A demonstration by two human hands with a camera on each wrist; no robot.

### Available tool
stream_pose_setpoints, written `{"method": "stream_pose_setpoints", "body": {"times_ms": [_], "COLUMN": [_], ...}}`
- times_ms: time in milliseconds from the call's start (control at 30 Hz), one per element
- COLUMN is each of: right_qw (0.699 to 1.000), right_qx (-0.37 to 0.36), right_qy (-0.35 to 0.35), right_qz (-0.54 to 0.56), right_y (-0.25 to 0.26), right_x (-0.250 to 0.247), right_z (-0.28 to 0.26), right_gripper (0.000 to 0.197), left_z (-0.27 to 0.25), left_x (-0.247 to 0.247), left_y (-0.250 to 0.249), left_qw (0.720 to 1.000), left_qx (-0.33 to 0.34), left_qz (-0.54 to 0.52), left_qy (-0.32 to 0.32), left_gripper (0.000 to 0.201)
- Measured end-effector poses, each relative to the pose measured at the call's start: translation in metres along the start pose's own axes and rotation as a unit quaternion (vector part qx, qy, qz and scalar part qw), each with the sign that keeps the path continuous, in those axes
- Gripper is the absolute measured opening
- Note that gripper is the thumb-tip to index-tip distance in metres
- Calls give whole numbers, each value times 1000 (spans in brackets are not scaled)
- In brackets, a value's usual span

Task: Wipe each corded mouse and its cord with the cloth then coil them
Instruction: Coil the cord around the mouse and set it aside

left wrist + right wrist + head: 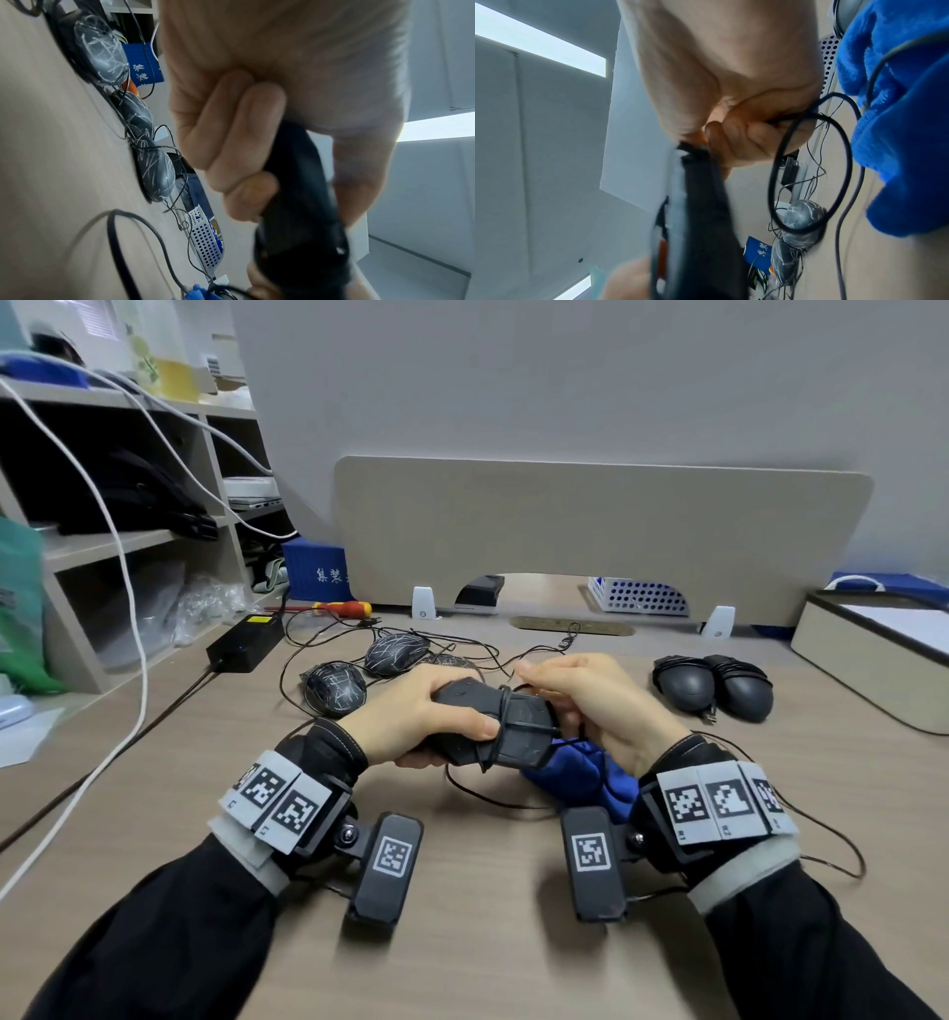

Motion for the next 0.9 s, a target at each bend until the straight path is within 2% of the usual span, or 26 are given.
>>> {"method": "stream_pose_setpoints", "body": {"times_ms": [67,167,267,367,433,500,600,700,800,900], "right_qw": [1000,999,995,995,996,995,994,994,997,996], "right_qx": [-14,-32,-63,-76,-84,-91,-91,-79,-47,-11], "right_qy": [-13,-38,-48,-35,-28,-17,5,14,24,67], "right_qz": [0,-15,-60,-47,-11,30,68,70,63,54], "right_y": [3,3,7,11,14,16,16,13,9,5], "right_x": [-2,-3,-1,5,8,13,18,18,21,26], "right_z": [0,1,-1,-4,-7,-10,-12,-12,-11,-13], "right_gripper": [34,21,14,13,16,19,22,22,23,25], "left_z": [2,6,7,10,12,12,11,12,12,12], "left_x": [-1,-2,-3,-11,-14,-14,-10,-11,-12,-17], "left_y": [3,5,7,10,13,15,16,13,13,13], "left_qw": [1000,998,991,973,961,961,956,965,979,970], "left_qx": [-7,-11,14,42,42,34,39,42,-17,-64], "left_qz": [14,31,107,192,234,239,263,199,58,-11], "left_qy": [-18,-46,-80,-125,-141,-135,-123,-168,-196,-235], "left_gripper": [32,24,21,18,20,22,37,25,18,20]}}
Point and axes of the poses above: each hand's wrist, its own z-axis towards the middle knuckle, its own x-axis out of the palm, y = z × x, the point moved 3 cm from there along z, towards the middle knuckle, and after that the axes turned 9 degrees about -y, right-handed, at the moved point
